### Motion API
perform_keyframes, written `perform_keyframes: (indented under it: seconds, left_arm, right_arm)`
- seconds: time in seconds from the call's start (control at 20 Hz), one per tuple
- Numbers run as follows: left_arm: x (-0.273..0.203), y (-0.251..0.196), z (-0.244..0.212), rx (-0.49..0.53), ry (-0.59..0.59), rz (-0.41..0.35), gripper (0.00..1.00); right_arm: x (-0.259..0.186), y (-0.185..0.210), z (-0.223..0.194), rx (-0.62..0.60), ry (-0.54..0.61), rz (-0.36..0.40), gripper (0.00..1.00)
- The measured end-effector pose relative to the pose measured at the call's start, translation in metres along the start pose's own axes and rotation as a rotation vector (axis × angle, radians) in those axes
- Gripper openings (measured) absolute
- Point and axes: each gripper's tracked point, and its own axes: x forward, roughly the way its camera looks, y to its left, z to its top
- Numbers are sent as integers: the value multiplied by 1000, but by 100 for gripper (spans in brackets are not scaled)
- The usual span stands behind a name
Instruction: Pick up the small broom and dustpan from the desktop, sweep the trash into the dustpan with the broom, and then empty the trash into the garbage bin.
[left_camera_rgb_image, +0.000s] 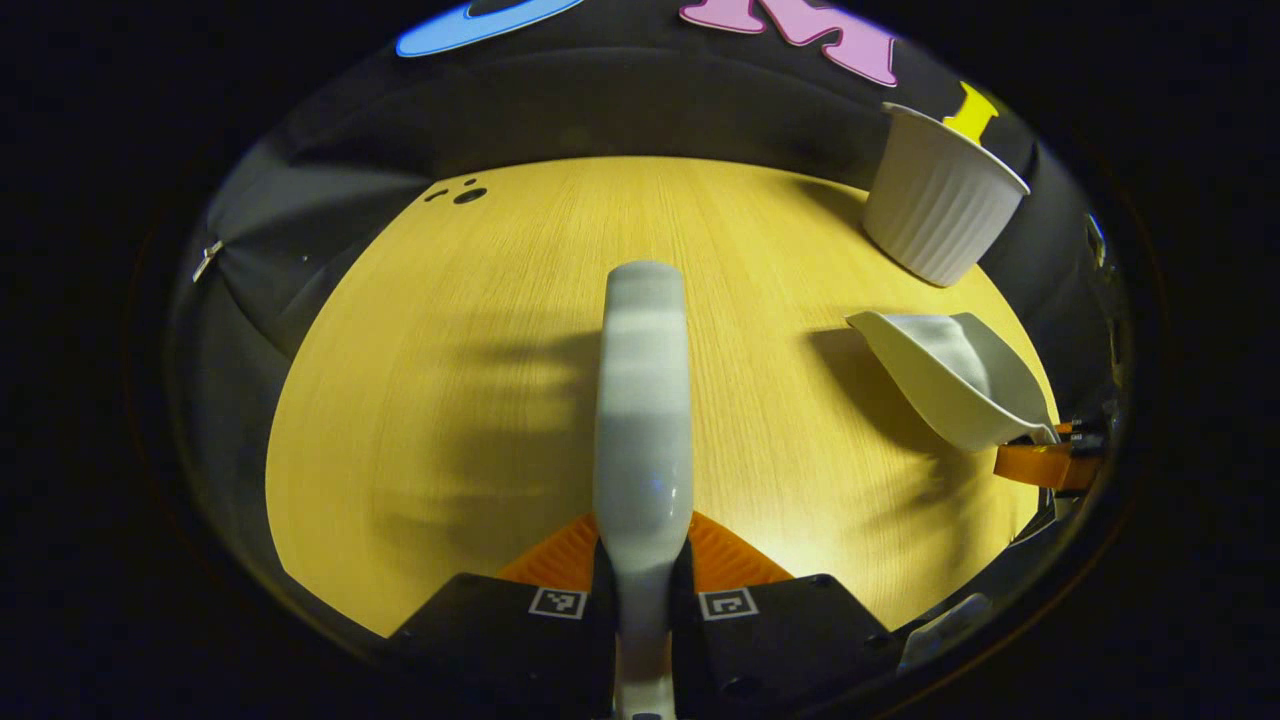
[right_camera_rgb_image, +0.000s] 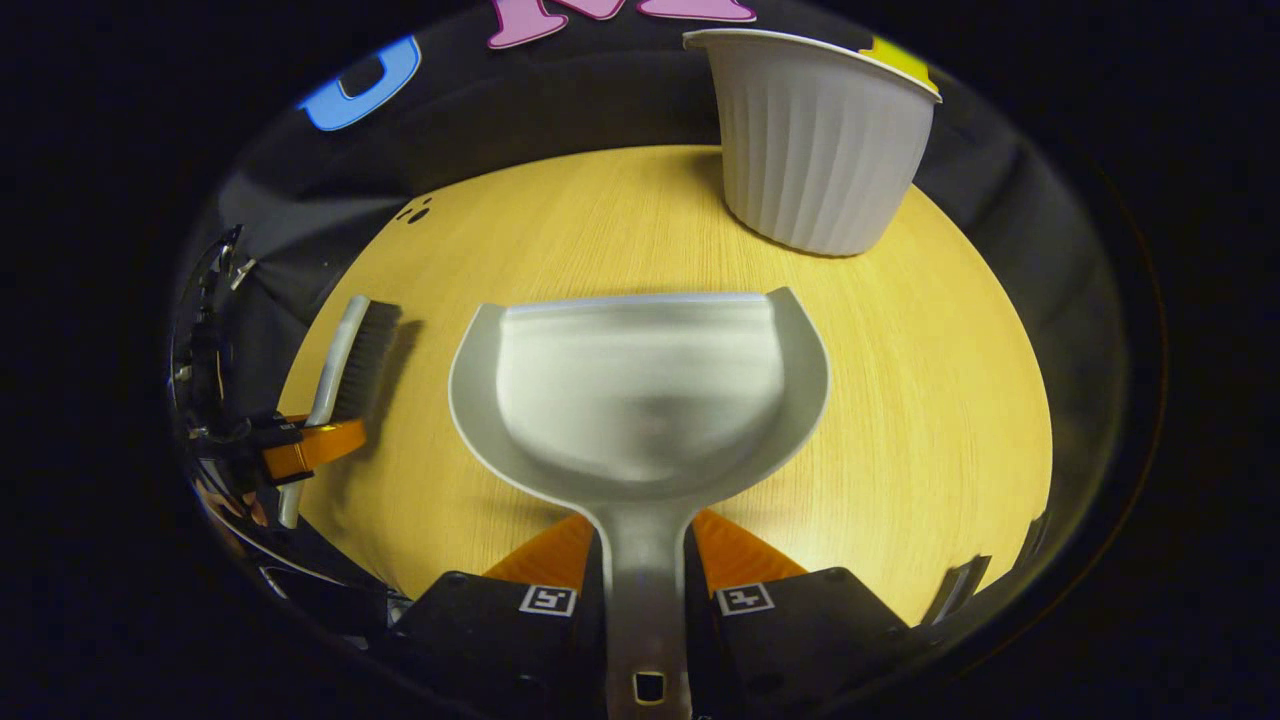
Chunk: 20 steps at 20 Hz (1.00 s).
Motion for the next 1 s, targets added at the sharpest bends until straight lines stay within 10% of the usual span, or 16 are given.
perform_keyframes:
  seconds: [0.65, 0.75, 0.85, 0.9, 1.0]
  left_arm:
    - [12, 0, 0, 108, 94, 88, 34]
    - [6, -1, 1, 101, 80, 86, 66]
    - [-4, 0, 5, 85, 52, 93, 100]
    - [-12, -1, 9, 73, 25, 98, 96]
    - [-36, -5, 20, 47, -48, 98, 97]
  right_arm:
    - [34, 12, -6, -78, 117, 65, 41]
    - [31, 14, -5, -72, 118, 81, 45]
    - [25, 21, -2, -69, 109, 112, 73]
    - [18, 18, 0, -72, 92, 108, 93]
    - [5, 11, 6, -57, 34, 80, 100]
